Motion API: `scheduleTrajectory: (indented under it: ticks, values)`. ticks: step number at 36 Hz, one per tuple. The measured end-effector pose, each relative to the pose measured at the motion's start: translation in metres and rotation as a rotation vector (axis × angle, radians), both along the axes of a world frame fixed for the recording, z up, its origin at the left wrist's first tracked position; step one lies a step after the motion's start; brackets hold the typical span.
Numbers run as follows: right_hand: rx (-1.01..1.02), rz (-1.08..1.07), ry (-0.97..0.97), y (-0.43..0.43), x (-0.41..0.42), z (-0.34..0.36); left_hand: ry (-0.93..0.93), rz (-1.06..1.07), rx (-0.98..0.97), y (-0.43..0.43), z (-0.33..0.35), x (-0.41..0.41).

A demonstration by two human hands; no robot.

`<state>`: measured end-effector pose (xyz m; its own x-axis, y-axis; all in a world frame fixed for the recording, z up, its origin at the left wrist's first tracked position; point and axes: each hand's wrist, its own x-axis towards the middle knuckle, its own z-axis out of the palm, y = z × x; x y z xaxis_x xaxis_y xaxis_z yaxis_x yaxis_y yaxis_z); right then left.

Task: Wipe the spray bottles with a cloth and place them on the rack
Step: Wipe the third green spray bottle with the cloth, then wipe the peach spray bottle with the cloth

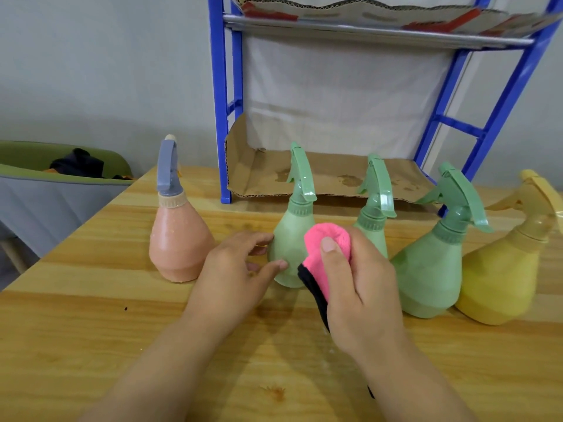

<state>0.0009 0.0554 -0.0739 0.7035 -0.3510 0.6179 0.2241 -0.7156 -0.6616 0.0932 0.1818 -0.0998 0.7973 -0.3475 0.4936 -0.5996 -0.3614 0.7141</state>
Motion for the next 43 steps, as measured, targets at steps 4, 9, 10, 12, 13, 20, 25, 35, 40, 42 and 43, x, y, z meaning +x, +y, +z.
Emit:
scheduleTrajectory:
  ticks: [4,9,10,12,13,20,25,35,40,42,43]
  values:
    - [-0.012,0.029,0.018,0.002,0.000,0.000,0.006,0.031,-0.040,0.009,0.005,-0.006]
    - [-0.079,0.078,0.058,0.005,0.002,-0.004,0.008,0.130,-0.141,0.020,0.015,-0.010]
    - [-0.086,0.098,0.066,0.005,0.002,-0.004,-0.008,0.155,-0.159,0.021,0.017,-0.010]
    - [-0.090,0.132,0.084,0.008,0.001,-0.003,-0.058,0.209,-0.193,0.023,0.019,-0.010]
    - [-0.089,0.143,0.092,0.009,0.000,-0.003,-0.078,0.236,-0.219,0.025,0.021,-0.009]
    - [-0.137,0.180,0.148,0.012,0.003,-0.006,-0.101,0.484,-0.419,0.042,0.038,-0.004]
    - [-0.140,0.197,0.154,0.014,0.002,-0.006,0.036,0.547,-0.357,0.054,0.037,0.015]
    - [-0.050,0.258,0.188,0.015,0.006,-0.010,0.175,0.435,-0.381,0.053,0.037,0.027]
    - [0.095,0.315,0.146,0.015,0.004,-0.010,0.147,0.425,-0.448,0.057,0.040,0.021]
    - [0.155,0.332,0.119,0.016,0.003,-0.008,0.140,0.404,-0.442,0.060,0.041,0.016]
    - [0.173,0.335,0.106,0.016,0.003,-0.007,0.139,0.387,-0.439,0.060,0.041,0.013]
